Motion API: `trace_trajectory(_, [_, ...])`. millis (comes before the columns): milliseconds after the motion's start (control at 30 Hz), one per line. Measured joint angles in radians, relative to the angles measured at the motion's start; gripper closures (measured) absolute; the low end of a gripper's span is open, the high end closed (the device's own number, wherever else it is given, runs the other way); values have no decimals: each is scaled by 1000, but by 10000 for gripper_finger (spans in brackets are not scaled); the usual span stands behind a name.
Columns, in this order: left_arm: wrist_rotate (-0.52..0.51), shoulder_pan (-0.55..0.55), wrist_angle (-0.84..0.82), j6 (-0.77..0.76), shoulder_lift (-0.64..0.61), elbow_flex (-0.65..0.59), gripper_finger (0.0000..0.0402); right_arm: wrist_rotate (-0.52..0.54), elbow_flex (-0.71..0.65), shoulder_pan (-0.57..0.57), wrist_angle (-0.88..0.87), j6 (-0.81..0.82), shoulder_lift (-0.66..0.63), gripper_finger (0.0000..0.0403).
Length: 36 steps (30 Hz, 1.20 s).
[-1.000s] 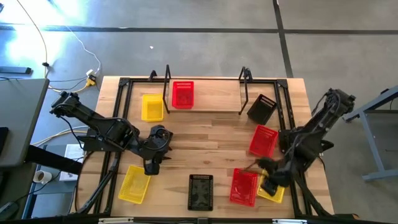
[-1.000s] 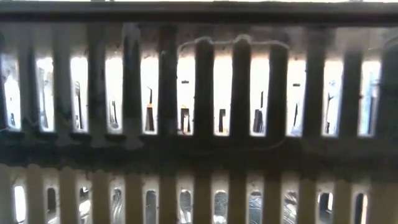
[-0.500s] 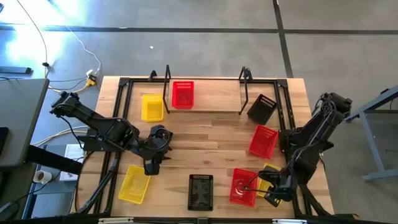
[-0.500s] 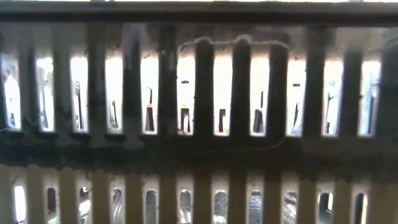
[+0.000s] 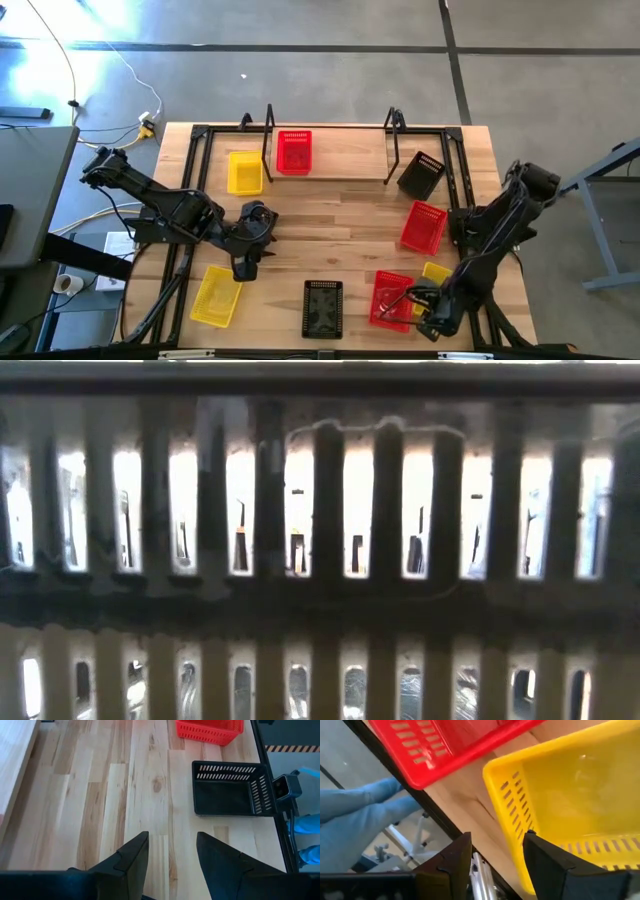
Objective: Stack baskets on shelf by color
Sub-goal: Put the bottom right yellow bin on the shelf
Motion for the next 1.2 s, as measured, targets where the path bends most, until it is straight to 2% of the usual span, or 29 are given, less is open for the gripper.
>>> trace_trajectory(300, [-1, 0, 0, -3, 0, 0, 245, -53, 0, 0, -2, -2, 90, 263])
trace_trajectory(400, [-1, 0, 0, -3, 0, 0, 245, -68, 0, 0, 3, 5, 101, 298])
trace_trajectory(533, [-1, 0, 0, -3, 0, 0, 245, -65, 0, 0, 35, 5, 94, 373])
trace_trajectory(600, [-1, 0, 0, -2, 0, 0, 245, -68, 0, 0, 60, 8, 86, 393])
trace_trajectory(733, [-1, 0, 0, -1, 0, 0, 245, -74, 0, 0, 97, 50, 78, 383])
trace_trajectory(900, [-1, 0, 0, 0, 0, 0, 245, -69, 8, 13, 158, 88, 61, 398])
trace_trajectory(1200, [-1, 0, 0, 0, 0, 0, 245, -87, 224, 42, -46, 124, 59, 402])
